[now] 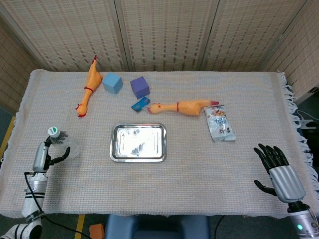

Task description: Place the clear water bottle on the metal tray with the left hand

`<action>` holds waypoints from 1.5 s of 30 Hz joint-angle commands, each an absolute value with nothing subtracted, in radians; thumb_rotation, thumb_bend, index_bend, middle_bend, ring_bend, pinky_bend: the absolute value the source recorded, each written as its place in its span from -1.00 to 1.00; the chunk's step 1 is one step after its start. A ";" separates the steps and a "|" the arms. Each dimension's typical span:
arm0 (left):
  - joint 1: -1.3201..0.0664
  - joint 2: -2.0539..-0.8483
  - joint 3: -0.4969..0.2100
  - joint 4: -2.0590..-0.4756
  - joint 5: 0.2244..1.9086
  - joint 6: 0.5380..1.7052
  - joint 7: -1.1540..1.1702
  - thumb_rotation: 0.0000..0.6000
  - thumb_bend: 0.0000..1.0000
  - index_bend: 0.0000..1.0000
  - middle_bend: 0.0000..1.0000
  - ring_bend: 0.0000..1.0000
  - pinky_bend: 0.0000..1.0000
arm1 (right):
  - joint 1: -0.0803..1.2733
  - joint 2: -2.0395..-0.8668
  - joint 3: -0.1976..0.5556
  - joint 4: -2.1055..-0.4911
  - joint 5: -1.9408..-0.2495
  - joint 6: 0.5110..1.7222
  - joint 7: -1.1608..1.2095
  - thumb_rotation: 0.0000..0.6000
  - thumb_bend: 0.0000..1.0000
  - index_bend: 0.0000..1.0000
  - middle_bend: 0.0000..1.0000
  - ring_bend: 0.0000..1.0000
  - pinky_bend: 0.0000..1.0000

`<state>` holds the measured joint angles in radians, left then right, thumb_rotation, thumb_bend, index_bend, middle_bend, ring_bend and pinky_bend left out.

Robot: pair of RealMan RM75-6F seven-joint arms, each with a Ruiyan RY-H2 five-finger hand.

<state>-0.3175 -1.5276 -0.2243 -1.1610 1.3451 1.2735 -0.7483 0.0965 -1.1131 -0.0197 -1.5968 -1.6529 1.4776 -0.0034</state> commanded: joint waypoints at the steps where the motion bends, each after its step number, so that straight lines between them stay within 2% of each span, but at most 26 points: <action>1: -0.308 -1.530 -0.262 -1.087 1.307 1.305 -0.717 1.00 0.33 0.03 -0.02 -0.29 -0.13 | 0.096 -1.112 -0.020 -1.598 -1.653 1.479 -0.003 1.00 -0.78 -1.00 -1.00 -1.00 -1.00; 4: -0.299 -1.550 -0.296 -1.017 1.266 1.326 -0.715 1.00 0.33 0.02 -0.03 -0.30 -0.15 | 0.096 -1.112 -0.021 -1.598 -1.654 1.477 -0.005 1.00 -0.78 -1.00 -1.00 -1.00 -1.00; 7: -0.289 -1.548 -0.293 -1.028 1.269 1.323 -0.763 1.00 0.33 0.00 -0.04 -0.32 -0.17 | 0.097 -1.114 -0.023 -1.599 -1.656 1.476 -0.010 1.00 -0.78 -1.00 -1.00 -1.00 -1.00; 13: -0.272 -1.508 -0.207 -1.210 1.403 1.350 -0.849 1.00 0.33 -0.02 -0.06 -0.35 -0.18 | 0.097 -1.115 -0.024 -1.600 -1.657 1.473 -0.014 1.00 -0.78 -1.00 -1.00 -1.00 -1.00; 16: -0.271 -1.504 -0.196 -1.231 1.420 1.357 -0.850 1.00 0.32 -0.02 -0.07 -0.35 -0.18 | 0.097 -1.115 -0.024 -1.600 -1.657 1.472 -0.014 1.00 -0.78 -1.00 -1.00 -1.00 -1.00; 21: -0.293 -1.512 -0.137 -1.331 1.534 1.380 -0.821 1.00 0.32 -0.03 -0.08 -0.36 -0.19 | 0.099 -1.115 -0.025 -1.598 -1.652 1.465 -0.013 1.00 -0.78 -1.00 -1.00 -1.00 -1.00; 27: -0.317 -1.551 -0.190 -1.224 1.478 1.383 -0.726 1.00 0.32 -0.03 -0.09 -0.37 -0.20 | 0.096 -1.111 -0.025 -1.601 -1.650 1.469 -0.009 1.00 -0.78 -1.00 -1.00 -1.00 -1.00; 35: -0.325 -1.597 -0.248 -1.024 1.373 1.346 -0.777 1.00 0.31 -0.03 -0.09 -0.37 -0.20 | 0.096 -1.110 -0.027 -1.604 -1.653 1.466 -0.016 1.00 -0.78 -1.00 -1.00 -1.00 -1.00; 40: -0.316 -1.584 -0.229 -1.049 1.395 1.350 -0.840 1.00 0.31 -0.04 -0.09 -0.37 -0.20 | 0.097 -1.112 -0.027 -1.604 -1.651 1.463 -0.019 1.00 -0.78 -1.00 -1.00 -1.00 -1.00; 45: -0.320 -1.534 -0.236 -1.168 1.441 1.408 -0.847 1.00 0.31 -0.04 -0.10 -0.38 -0.21 | 0.100 -1.115 -0.030 -1.604 -1.652 1.454 -0.024 1.00 -0.78 -1.00 -1.00 -1.00 -1.00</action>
